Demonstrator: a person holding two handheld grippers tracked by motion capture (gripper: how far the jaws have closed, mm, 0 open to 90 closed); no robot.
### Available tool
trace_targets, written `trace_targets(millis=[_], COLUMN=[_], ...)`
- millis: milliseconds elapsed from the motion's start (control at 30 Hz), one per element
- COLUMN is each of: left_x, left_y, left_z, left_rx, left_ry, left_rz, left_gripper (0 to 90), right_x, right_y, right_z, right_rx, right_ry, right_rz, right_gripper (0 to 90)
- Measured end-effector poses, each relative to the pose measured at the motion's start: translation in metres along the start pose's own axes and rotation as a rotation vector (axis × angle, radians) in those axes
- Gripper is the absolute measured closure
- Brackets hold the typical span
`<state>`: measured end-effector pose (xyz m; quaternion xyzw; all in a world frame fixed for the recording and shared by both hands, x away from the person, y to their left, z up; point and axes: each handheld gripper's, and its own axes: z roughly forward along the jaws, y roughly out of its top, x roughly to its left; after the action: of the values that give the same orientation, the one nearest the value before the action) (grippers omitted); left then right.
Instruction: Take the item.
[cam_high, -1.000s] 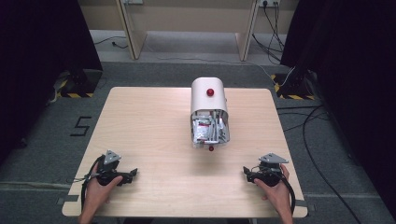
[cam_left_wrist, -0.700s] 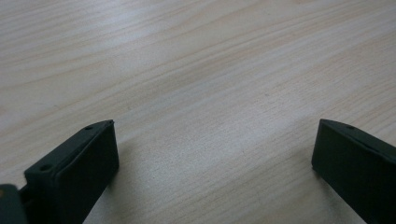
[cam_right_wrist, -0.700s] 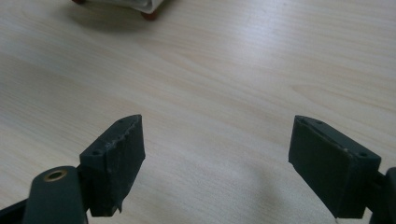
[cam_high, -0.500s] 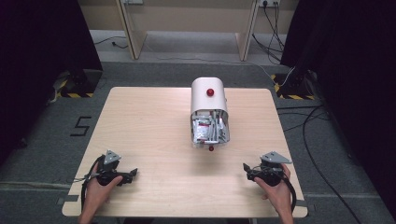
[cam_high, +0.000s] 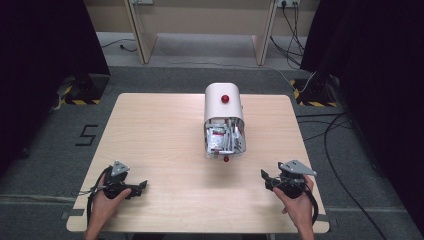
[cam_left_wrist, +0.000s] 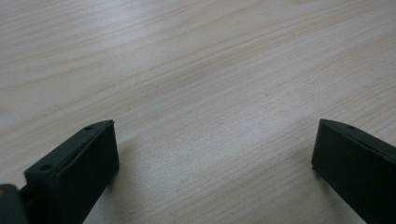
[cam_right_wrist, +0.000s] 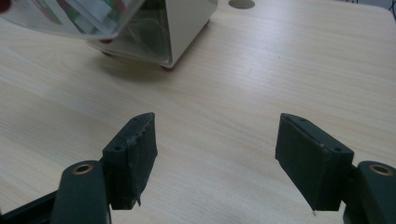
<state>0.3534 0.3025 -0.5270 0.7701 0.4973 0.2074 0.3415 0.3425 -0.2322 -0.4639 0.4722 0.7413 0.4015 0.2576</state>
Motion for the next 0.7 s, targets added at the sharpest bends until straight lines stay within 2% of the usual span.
trace_targets(millis=[400,700], left_x=[0.0,0.0], left_y=[0.0,0.0], left_z=[0.0,0.0], left_rx=[0.0,0.001], left_ry=[0.0,0.001], left_rz=[-0.001,-0.001], left_gripper=[0.0,0.0], right_x=[0.01,0.017], right_y=[0.019,0.028], right_z=[-0.02,-0.026], right_rx=[-0.069,-0.091], right_ry=[0.005,0.011], right_rz=[-0.013,-0.025], right_gripper=[39.0,40.3])
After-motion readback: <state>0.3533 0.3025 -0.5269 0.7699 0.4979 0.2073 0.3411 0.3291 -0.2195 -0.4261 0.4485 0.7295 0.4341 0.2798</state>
